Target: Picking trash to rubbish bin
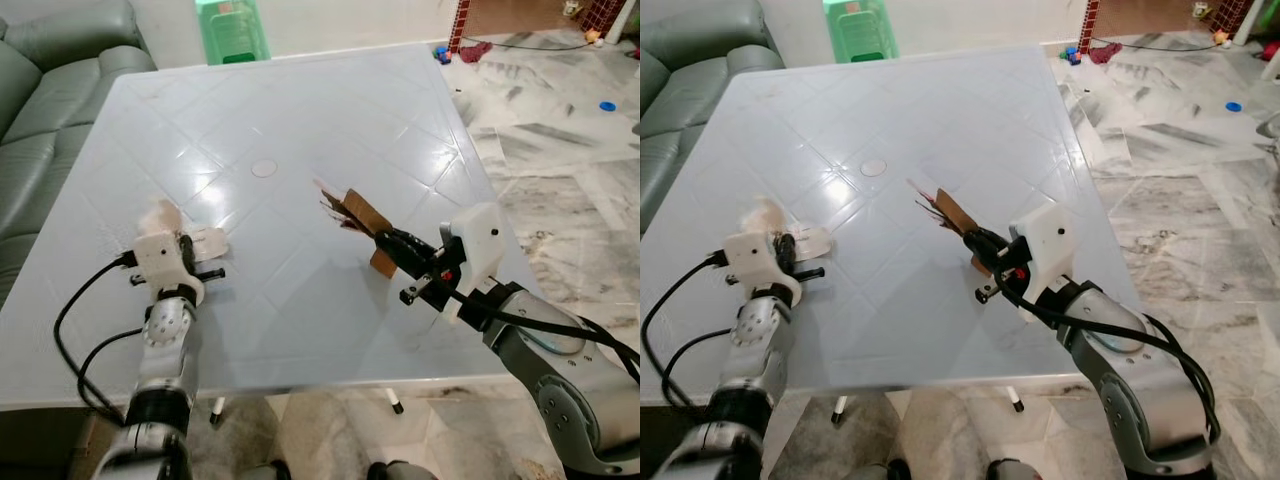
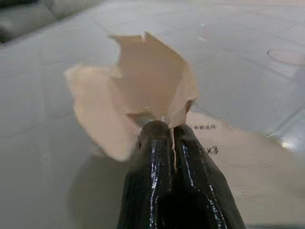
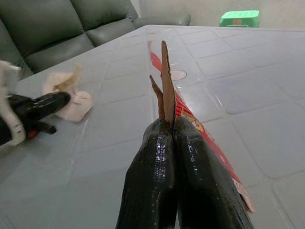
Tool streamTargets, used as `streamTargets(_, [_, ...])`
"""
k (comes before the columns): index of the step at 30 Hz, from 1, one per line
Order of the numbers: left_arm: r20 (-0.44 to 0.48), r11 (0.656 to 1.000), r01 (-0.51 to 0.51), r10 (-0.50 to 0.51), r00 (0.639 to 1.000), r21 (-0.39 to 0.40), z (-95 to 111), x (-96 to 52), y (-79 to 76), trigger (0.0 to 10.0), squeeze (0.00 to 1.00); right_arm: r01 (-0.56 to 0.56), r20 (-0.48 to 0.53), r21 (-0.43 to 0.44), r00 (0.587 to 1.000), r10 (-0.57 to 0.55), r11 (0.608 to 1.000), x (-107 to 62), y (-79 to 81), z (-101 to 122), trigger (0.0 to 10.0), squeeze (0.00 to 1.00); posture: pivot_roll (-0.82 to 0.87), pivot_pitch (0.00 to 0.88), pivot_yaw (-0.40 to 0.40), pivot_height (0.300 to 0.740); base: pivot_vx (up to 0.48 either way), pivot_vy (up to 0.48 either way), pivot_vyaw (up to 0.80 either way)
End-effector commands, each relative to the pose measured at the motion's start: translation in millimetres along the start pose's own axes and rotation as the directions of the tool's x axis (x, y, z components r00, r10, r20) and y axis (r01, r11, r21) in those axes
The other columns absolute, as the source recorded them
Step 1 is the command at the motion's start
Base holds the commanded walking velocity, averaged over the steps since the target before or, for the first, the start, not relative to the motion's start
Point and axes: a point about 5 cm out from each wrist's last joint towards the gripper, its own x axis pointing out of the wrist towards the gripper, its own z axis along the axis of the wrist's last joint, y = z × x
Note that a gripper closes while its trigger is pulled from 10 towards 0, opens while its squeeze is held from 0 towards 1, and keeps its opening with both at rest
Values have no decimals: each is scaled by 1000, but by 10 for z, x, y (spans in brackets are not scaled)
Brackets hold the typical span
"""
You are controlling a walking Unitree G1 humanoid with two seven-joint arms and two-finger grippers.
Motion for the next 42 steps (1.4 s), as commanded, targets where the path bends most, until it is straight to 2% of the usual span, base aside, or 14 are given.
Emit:
streamTargets(1, [29, 1000, 12, -13, 999, 26, 81, -11, -33, 0, 0, -29, 6, 4, 1000, 29, 1000, 26, 42, -2, 0, 0, -166, 156, 47, 740, 0, 0, 0])
streamTargets(4, [121, 996, 31, -42, 992, 89, 219, -164, -130, 0, 0, -47, 16, 14, 999, 47, 999, 91, 67, -18, 0, 0, -127, 142, 43, 740, 0, 0, 0])
streamTargets(10, [200, 988, 56, -84, 976, 141, 389, -251, -237, 0, 0, -65, 31, 21, 997, 65, 998, 167, 91, -19, 0, 0, -99, 127, 39, 740, 0, 0, 0])
streamTargets(11, [233, 984, 59, -98, 968, 167, 490, -281, -277, 0, 0, -70, 37, 21, 997, 69, 997, 206, 88, -20, 0, 0, -90, 119, 38, 740, 0, 0, 0])
streamTargets(19, [337, 958, -30, -71, 939, 286, 772, -327, -262, 0, 0, -60, 77, 3, 995, 59, 998, 303, 77, 4, 0, 0, -71, 98, 41, 740, 0, 0, 0])
streamTargets(25, [318, 970, -9, -70, 945, 242, 789, -355, -295, 0, 0, 121, 151, -35, 982, -115, 992, 400, -73, 96, 0, 0, -51, 77, 44, 740, 0, 0, 0])
streamTargets(26, [310, 972, -1, -74, 948, 236, 783, -369, -313, 706, 0, 153, 159, -34, 976, -146, 988, 414, -109, 101, 0, 0, -49, 74, 44, 740, 0, 0, 0])
streamTargets(28, [306, 974, 7, -78, 949, 228, 779, -382, -329, 706, 0, 174, 164, -31, 972, -167, 984, 422, -133, 102, 0, 0, -49, 74, 44, 740, 0, 0, 0])
streamTargets(29, [297, 975, 23, -89, 951, 220, 772, -398, -358, 1059, 0, 207, 172, -27, 965, -200, 978, 430, -167, 107, 0, 0, -47, 71, 45, 740, 0, 0, 0])
streamTargets(30, [297, 975, 23, -89, 951, 220, 772, -398, -358, 1059, 0, 207, 172, -27, 965, -200, 978, 430, -167, 107, 0, 0, -47, 71, 45, 740, 0, 0, 0])
streamTargets(31, [289, 975, 34, -98, 952, 218, 762, -406, -385, 1647, 0, 222, 175, -27, 961, -214, 975, 438, -183, 104, 0, 0, -48, 68, 47, 740, 0, 0, 0])
streamTargets(35, [273, 975, 58, -117, 955, 214, 740, -395, -439, 2078, 0, 238, 171, -29, 958, -229, 971, 444, -196, 67, 0, 0, -51, 61, 56, 740, 0, 0, 0])
streamTargets(40, [271, 976, 74, -128, 954, 203, 776, -357, -479, 1843, 0, 253, 179, -24, 953, -245, 967, 455, -203, 52, 0, 0, -53, 60, 60, 740, 0, 0, 0])
streamTargets(42, [270, 977, 76, -129, 954, 200, 783, -346, -480, 2118, 0, 256, 183, -22, 951, -248, 966, 461, -204, 50, 0, 0, -51, 60, 61, 740, 0, 0, 0])
